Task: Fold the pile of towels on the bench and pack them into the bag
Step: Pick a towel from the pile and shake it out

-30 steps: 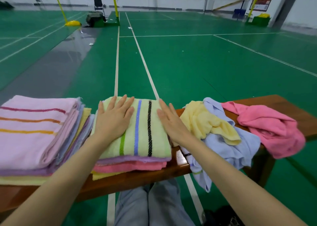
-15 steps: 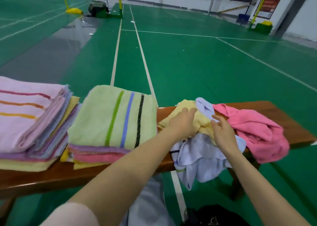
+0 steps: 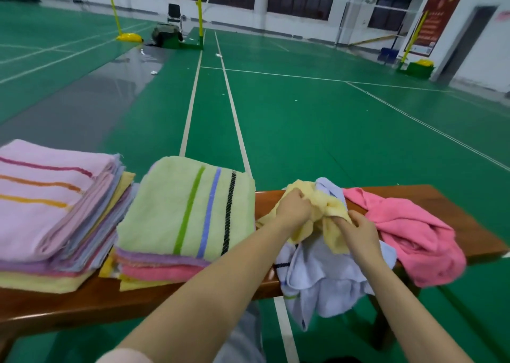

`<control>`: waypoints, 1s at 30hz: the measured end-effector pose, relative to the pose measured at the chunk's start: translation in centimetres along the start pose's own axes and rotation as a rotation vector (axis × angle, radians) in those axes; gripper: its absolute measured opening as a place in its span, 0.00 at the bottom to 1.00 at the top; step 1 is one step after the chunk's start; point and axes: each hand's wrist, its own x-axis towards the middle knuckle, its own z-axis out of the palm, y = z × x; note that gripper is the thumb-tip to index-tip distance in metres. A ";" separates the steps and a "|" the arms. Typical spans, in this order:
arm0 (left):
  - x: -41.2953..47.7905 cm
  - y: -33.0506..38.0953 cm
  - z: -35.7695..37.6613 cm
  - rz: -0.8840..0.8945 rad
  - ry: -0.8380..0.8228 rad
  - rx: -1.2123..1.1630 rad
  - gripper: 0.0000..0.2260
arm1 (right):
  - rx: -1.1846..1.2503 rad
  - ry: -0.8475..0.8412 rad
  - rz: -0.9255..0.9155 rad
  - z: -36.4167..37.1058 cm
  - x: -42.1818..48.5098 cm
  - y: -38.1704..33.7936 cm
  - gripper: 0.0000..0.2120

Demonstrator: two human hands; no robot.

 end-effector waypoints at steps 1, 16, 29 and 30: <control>0.1 0.9 -0.5 -0.011 0.023 -0.119 0.04 | 0.159 0.004 0.032 -0.3 0.2 -1.0 0.16; -5.9 17.2 -19.5 0.558 0.122 -0.422 0.08 | 0.891 -0.400 -0.440 -3.5 -0.1 -27.0 0.47; -13.3 8.5 -35.2 0.534 0.584 0.328 0.07 | 0.629 -0.268 -0.391 1.8 -2.2 -32.6 0.11; -13.1 6.0 -35.6 0.431 0.569 0.435 0.06 | 0.549 -0.294 -0.392 2.4 -2.2 -31.8 0.09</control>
